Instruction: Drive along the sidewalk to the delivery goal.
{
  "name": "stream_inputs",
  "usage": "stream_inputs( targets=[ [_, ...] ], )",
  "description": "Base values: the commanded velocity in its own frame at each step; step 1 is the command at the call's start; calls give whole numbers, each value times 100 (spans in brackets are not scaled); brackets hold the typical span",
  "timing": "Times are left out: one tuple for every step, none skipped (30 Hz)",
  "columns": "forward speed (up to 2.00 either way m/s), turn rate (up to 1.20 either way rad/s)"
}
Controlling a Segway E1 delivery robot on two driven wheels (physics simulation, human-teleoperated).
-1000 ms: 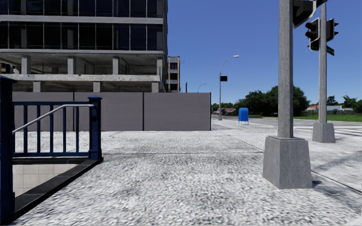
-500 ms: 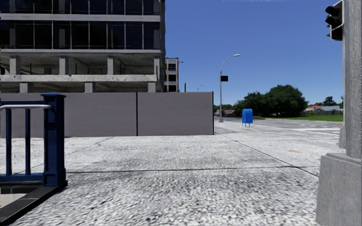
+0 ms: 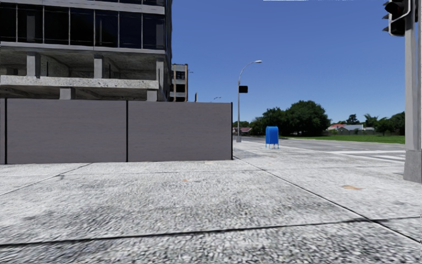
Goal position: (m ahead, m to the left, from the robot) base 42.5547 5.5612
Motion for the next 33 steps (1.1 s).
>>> stream_inputs(
  targets=[
    [191,-42],
    [191,-42],
    [191,-42],
    [191,-42],
    [191,-42],
    [191,-42],
    [191,-42],
    [191,-42],
    [191,-42],
    [191,-42],
    [191,-42],
    [191,-42],
    [191,-42],
    [191,-42],
    [191,-42],
    [191,-42],
    [191,-35],
    [192,-24],
    [195,-21],
    [195,-21],
    [200,-20],
    [200,-20],
    [200,-20],
    [200,-20],
    [200,-17],
    [200,0],
    [200,0],
    [200,0],
    [200,0],
    [200,0],
    [200,0],
    [200,0],
    [200,0]
  ],
)
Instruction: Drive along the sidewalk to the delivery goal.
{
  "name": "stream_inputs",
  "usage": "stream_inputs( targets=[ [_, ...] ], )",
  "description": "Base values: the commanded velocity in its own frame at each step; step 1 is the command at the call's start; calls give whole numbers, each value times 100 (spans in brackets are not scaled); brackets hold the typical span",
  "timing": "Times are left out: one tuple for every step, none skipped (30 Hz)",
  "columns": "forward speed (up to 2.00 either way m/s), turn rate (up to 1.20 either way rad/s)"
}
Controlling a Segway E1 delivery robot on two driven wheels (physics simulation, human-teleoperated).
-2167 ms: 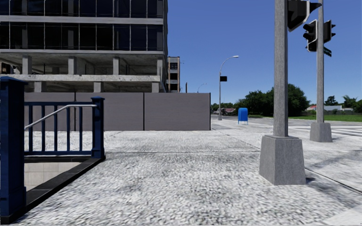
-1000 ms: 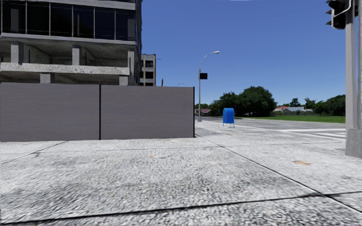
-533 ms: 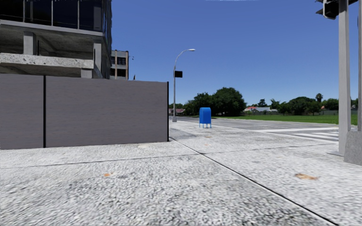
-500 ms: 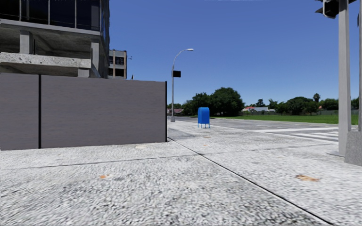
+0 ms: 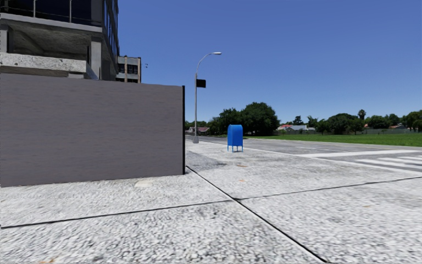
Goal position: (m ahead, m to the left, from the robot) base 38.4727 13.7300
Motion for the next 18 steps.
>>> stream_inputs(
  targets=[
    [200,0],
    [200,-9],
    [200,-23],
    [200,-23],
    [200,-28],
    [200,-29],
    [200,-29],
    [200,-30],
    [200,-30],
    [200,-30],
    [200,-30],
    [200,-24],
    [200,-10],
    [200,-4],
    [200,-4],
    [200,0],
    [200,0],
    [200,0]
  ],
)
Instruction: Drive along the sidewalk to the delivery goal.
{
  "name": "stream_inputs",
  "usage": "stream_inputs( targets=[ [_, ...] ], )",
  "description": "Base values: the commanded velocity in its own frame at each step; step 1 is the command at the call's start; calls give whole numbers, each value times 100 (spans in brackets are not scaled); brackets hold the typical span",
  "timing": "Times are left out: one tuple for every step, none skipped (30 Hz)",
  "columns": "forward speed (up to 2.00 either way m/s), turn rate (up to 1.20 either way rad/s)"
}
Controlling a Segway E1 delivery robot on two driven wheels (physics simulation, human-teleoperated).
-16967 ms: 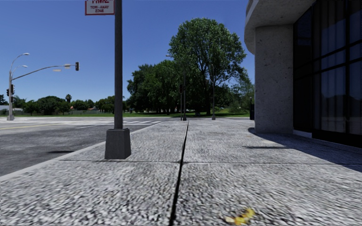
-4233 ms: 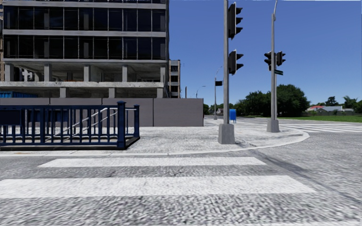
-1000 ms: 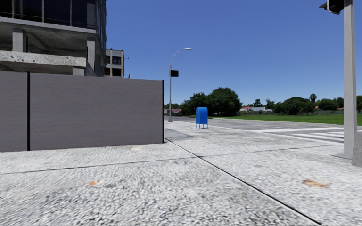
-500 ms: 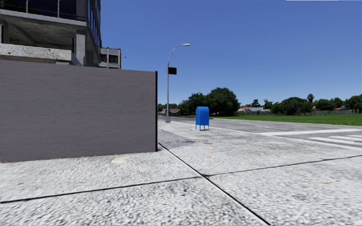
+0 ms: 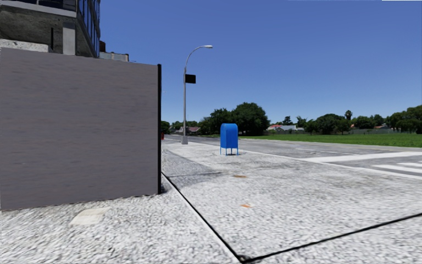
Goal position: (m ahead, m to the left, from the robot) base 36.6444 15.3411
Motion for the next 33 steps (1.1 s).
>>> stream_inputs(
  targets=[
    [200,0],
    [200,0],
    [200,0],
    [200,0],
    [200,0],
    [200,0],
    [200,0],
    [200,0],
    [200,0],
    [200,0],
    [200,0],
    [200,-1],
    [200,-19],
    [200,-19],
    [200,-30],
    [200,-33],
    [200,-33],
    [200,-33],
    [200,-34],
    [200,-34],
    [200,-29],
    [200,-2],
    [200,0],
    [200,0],
    [200,0],
    [200,0],
    [200,0],
    [200,0],
    [200,0],
    [200,0],
    [200,0],
    [200,0],
    [200,8]
  ],
)
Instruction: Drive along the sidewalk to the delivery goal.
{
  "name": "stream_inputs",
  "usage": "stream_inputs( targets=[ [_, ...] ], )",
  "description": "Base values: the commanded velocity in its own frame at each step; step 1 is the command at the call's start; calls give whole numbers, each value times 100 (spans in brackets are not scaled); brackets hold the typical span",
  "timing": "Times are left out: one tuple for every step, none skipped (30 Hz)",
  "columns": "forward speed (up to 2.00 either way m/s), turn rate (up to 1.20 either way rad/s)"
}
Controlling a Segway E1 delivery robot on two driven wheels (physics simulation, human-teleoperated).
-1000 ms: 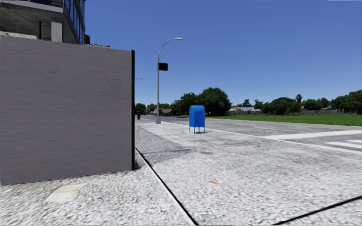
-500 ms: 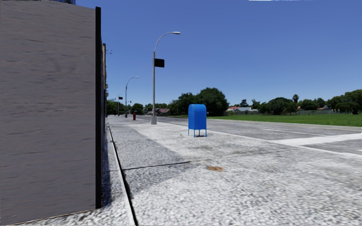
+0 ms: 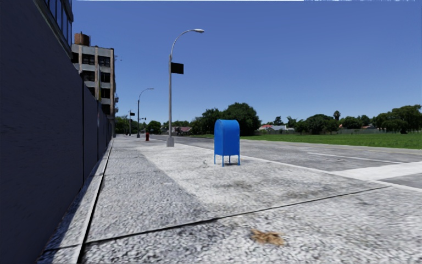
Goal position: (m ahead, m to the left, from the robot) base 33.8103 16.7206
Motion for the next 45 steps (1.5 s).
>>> stream_inputs(
  targets=[
    [200,8],
    [200,33],
    [200,48],
    [200,53],
    [200,53],
    [200,54],
    [200,54],
    [200,55],
    [200,55],
    [200,55],
    [200,55],
    [200,55],
    [200,55],
    [200,55],
    [200,55],
    [200,55],
    [200,55],
    [200,55],
    [200,55],
    [200,40],
    [200,40],
    [200,21],
    [200,0],
    [200,0],
    [200,0],
    [200,0],
    [200,0],
    [200,0],
    [200,0],
    [200,0],
    [200,4],
    [200,4],
    [200,22],
    [200,28],
    [200,30],
    [200,30],
    [200,21],
    [200,3],
    [200,0],
    [200,0],
    [200,0],
    [200,0],
    [200,0],
    [200,0],
    [200,4]
  ],
)
